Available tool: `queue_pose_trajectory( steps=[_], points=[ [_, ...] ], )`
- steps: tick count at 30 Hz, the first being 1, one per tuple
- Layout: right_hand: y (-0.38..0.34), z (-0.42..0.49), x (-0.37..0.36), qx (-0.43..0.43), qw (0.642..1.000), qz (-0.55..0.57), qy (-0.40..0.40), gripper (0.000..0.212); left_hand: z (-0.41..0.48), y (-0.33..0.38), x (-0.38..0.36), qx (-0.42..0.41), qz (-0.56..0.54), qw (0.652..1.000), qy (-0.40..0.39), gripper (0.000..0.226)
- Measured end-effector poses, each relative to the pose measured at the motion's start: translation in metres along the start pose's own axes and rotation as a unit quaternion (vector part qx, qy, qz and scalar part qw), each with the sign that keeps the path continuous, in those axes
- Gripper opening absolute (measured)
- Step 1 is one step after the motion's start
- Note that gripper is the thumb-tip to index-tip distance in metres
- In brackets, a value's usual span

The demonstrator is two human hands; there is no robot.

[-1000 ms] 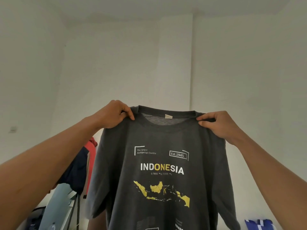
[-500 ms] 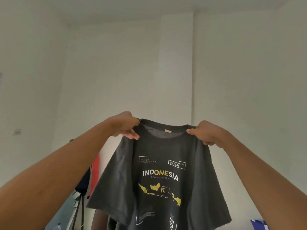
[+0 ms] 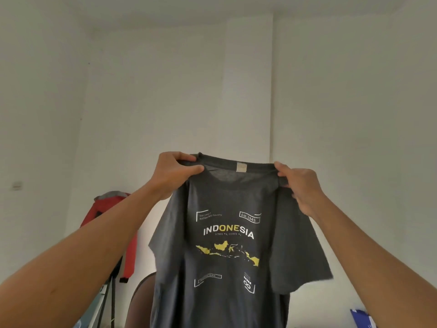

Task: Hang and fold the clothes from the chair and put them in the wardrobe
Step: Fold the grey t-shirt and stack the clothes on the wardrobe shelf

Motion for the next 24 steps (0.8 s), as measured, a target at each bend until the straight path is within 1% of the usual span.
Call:
queue_pose_trajectory(
  steps=[3,5,6,8,12,14,16,18,20,22,24],
  points=[
    [-0.002,-0.001,-0.009,-0.012,0.992,0.125,0.018,0.036,0.001,0.008,-0.003,0.007,-0.099,0.995,-0.002,0.027],
    [-0.005,-0.003,-0.017,-0.032,0.981,0.189,0.017,0.025,0.002,0.014,-0.008,0.019,-0.161,0.987,-0.005,0.03],
    [-0.005,-0.004,-0.022,-0.043,0.976,0.215,0.006,0.022,0.002,0.016,-0.01,0.031,-0.191,0.981,-0.015,0.035],
    [-0.007,-0.004,-0.03,-0.055,0.968,0.245,-0.022,0.027,0.003,0.02,-0.015,0.062,-0.235,0.969,-0.045,0.046],
    [-0.005,-0.004,-0.039,-0.059,0.965,0.238,-0.09,0.039,0.009,0.017,-0.018,0.091,-0.245,0.963,-0.071,0.061],
    [0.001,-0.004,-0.04,-0.056,0.966,0.229,-0.105,0.049,0.01,0.011,-0.019,0.122,-0.257,0.956,-0.067,0.062],
    [0.008,-0.004,-0.043,-0.066,0.962,0.24,-0.111,0.054,0.011,0.003,-0.018,0.165,-0.284,0.943,-0.055,0.06],
    [0.015,-0.006,-0.046,-0.09,0.949,0.277,-0.12,0.05,0.012,-0.006,-0.019,0.203,-0.308,0.928,-0.05,0.058],
    [0.025,-0.009,-0.051,-0.117,0.933,0.307,-0.143,0.039,0.01,-0.017,-0.021,0.232,-0.317,0.918,-0.054,0.055],
    [0.041,-0.014,-0.058,-0.141,0.923,0.315,-0.168,0.033,0.009,-0.035,-0.024,0.257,-0.295,0.918,-0.072,0.052],
    [0.063,-0.021,-0.064,-0.151,0.929,0.28,-0.192,0.035,0.005,-0.063,-0.023,0.285,-0.236,0.921,-0.122,0.049]
  ],
)
Point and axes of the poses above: each hand's wrist, its own z-axis towards the middle knuckle, its own x-axis out of the back of the hand, y = z × x, the point moved 2 cm from there along z, towards the middle knuckle, and after that the axes turned 12 degrees about y, right-handed, at the moved point
